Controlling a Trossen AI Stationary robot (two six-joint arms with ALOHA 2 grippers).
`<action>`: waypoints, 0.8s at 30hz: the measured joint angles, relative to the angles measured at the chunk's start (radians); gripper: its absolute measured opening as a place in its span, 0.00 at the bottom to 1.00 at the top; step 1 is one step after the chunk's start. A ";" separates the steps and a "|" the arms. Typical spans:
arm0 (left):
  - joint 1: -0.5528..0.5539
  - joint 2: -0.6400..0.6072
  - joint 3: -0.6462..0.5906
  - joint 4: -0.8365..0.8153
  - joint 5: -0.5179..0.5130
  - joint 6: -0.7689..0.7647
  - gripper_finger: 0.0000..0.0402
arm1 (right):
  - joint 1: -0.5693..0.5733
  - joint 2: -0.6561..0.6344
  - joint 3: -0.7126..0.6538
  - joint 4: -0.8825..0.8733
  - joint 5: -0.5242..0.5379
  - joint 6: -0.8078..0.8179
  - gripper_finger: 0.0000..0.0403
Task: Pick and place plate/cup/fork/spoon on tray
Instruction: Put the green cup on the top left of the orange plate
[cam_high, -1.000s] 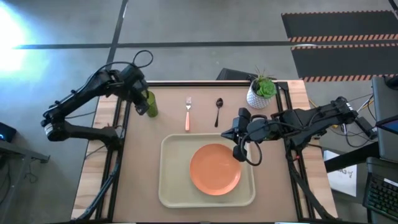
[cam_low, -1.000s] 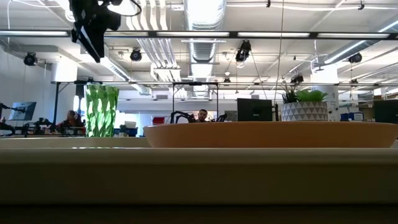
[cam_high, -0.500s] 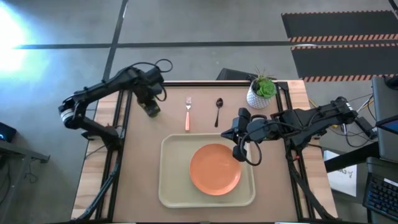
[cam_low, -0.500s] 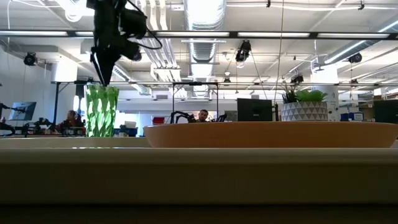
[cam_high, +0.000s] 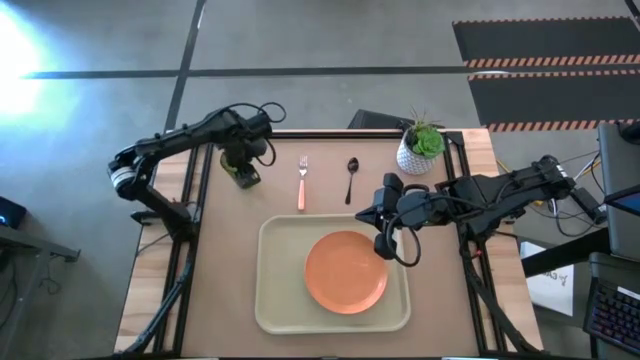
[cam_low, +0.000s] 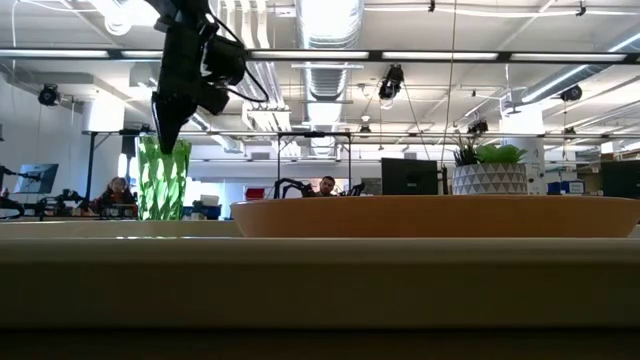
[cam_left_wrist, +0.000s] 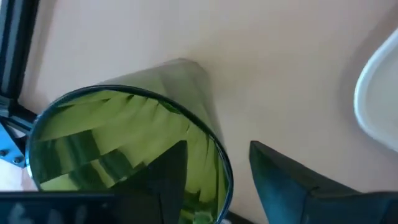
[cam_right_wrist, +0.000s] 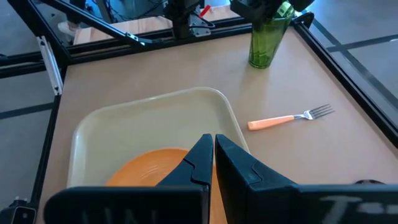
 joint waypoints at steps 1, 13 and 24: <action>0.000 0.003 0.000 -0.018 0.000 0.009 0.32 | 0.000 0.000 0.000 0.000 0.000 0.000 0.02; -0.056 -0.050 0.003 -0.078 -0.069 0.054 0.00 | 0.000 0.000 0.000 0.000 0.002 -0.002 0.02; -0.251 -0.244 0.019 -0.079 0.136 -0.118 0.00 | 0.000 0.000 0.000 0.000 0.027 -0.001 0.02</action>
